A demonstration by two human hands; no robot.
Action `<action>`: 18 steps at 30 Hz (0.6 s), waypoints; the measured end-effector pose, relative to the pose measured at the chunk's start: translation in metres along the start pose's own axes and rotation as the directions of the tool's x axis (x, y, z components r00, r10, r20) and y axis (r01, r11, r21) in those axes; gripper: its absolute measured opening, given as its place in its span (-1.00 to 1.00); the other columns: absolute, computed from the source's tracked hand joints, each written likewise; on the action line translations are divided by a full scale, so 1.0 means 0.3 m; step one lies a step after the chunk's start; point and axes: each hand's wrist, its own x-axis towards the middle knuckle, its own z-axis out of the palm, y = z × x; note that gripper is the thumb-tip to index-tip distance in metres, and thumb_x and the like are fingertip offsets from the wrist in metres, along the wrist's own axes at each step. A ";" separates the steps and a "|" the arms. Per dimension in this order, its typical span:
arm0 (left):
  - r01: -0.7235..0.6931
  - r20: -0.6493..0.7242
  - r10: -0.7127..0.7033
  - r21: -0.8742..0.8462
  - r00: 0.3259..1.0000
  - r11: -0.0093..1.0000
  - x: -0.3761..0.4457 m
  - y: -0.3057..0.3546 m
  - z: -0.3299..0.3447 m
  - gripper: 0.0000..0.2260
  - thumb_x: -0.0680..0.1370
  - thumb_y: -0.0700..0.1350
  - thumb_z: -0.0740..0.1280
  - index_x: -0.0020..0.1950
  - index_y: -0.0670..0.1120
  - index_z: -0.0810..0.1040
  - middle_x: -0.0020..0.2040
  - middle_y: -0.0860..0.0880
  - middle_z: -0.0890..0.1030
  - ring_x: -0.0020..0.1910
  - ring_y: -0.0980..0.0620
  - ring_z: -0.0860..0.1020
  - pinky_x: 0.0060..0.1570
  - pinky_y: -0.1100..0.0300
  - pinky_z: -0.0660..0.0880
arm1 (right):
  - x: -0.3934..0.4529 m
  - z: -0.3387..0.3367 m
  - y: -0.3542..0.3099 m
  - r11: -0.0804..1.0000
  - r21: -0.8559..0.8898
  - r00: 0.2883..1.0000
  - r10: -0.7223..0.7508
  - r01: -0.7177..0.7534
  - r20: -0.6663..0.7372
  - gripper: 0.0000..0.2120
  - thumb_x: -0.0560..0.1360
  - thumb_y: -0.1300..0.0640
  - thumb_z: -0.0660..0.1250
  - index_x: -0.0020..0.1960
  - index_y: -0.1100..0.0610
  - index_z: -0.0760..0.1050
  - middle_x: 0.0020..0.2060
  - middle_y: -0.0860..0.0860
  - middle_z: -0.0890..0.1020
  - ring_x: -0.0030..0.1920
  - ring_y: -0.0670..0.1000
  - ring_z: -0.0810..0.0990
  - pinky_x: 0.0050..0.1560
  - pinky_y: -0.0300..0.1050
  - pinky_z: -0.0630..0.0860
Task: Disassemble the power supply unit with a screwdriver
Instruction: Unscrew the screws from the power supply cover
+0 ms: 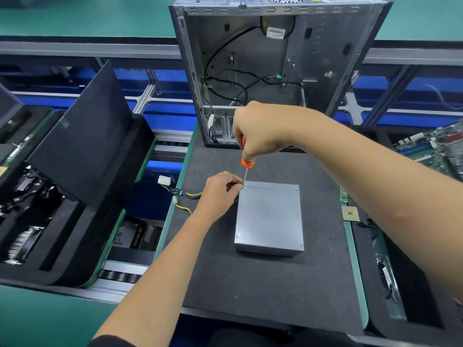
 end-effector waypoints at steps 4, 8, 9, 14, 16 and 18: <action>0.059 0.022 -0.057 -0.081 0.998 0.995 0.002 0.005 -0.005 -0.91 0.50 -0.23 0.38 -0.10 -0.07 0.65 -0.17 0.13 0.62 -0.20 0.28 0.57 -0.15 0.51 0.46 | 0.031 -0.031 -0.027 0.987 0.094 0.989 0.120 -0.128 0.085 -0.93 0.26 0.19 0.38 -0.36 0.19 0.55 -0.54 0.06 0.62 -0.47 0.05 0.55 -0.50 -0.29 0.37; 0.155 0.068 -0.146 -0.168 0.987 0.974 0.007 0.004 -0.014 -0.85 0.47 -0.24 0.40 -0.16 0.02 0.63 -0.20 0.13 0.66 -0.21 0.21 0.61 -0.08 0.37 0.52 | 0.052 -0.046 -0.054 0.974 0.125 0.979 0.177 -0.189 0.101 -0.94 0.32 0.22 0.34 -0.33 0.18 0.50 -0.64 0.02 0.55 -0.53 0.03 0.59 -0.59 -0.40 0.36; 0.159 0.075 -0.148 -0.177 0.986 0.971 0.007 0.005 -0.016 -0.84 0.47 -0.25 0.40 -0.18 0.02 0.63 -0.21 0.10 0.67 -0.22 0.19 0.61 -0.08 0.35 0.52 | 0.053 -0.046 -0.065 0.979 0.102 0.980 0.166 -0.177 0.112 -0.91 0.32 0.22 0.32 -0.35 0.18 0.49 -0.65 0.02 0.54 -0.53 0.02 0.59 -0.59 -0.39 0.36; 0.177 0.106 -0.159 -0.179 0.981 0.968 0.014 0.007 -0.025 -0.85 0.46 -0.26 0.41 -0.18 0.00 0.63 -0.19 0.02 0.68 -0.15 0.07 0.63 -0.02 0.24 0.55 | 0.059 -0.037 -0.088 0.997 -0.072 0.990 0.044 -0.035 0.132 -0.77 0.39 0.21 0.21 -0.43 0.18 0.46 -0.52 0.07 0.61 -0.37 0.08 0.60 -0.43 -0.20 0.39; 0.181 0.111 -0.166 -0.144 0.980 0.973 0.019 0.010 -0.024 -0.86 0.46 -0.26 0.40 -0.17 -0.02 0.63 -0.18 0.00 0.69 -0.13 0.04 0.64 -0.02 0.21 0.56 | 0.061 -0.044 -0.079 0.990 -0.137 0.986 -0.013 0.036 0.167 -0.78 0.42 0.17 0.25 -0.39 0.16 0.48 -0.49 0.04 0.62 -0.36 0.05 0.58 -0.41 -0.20 0.37; 0.180 0.120 -0.168 -0.095 0.978 0.979 0.023 0.018 -0.024 -0.88 0.46 -0.25 0.39 -0.17 -0.04 0.64 -0.17 0.00 0.68 -0.13 0.05 0.63 -0.03 0.22 0.55 | 0.058 -0.054 -0.069 0.975 -0.195 0.973 -0.060 0.104 0.222 -0.88 0.42 0.12 0.36 -0.27 0.12 0.53 -0.34 0.04 0.66 -0.25 0.06 0.60 -0.33 -0.18 0.40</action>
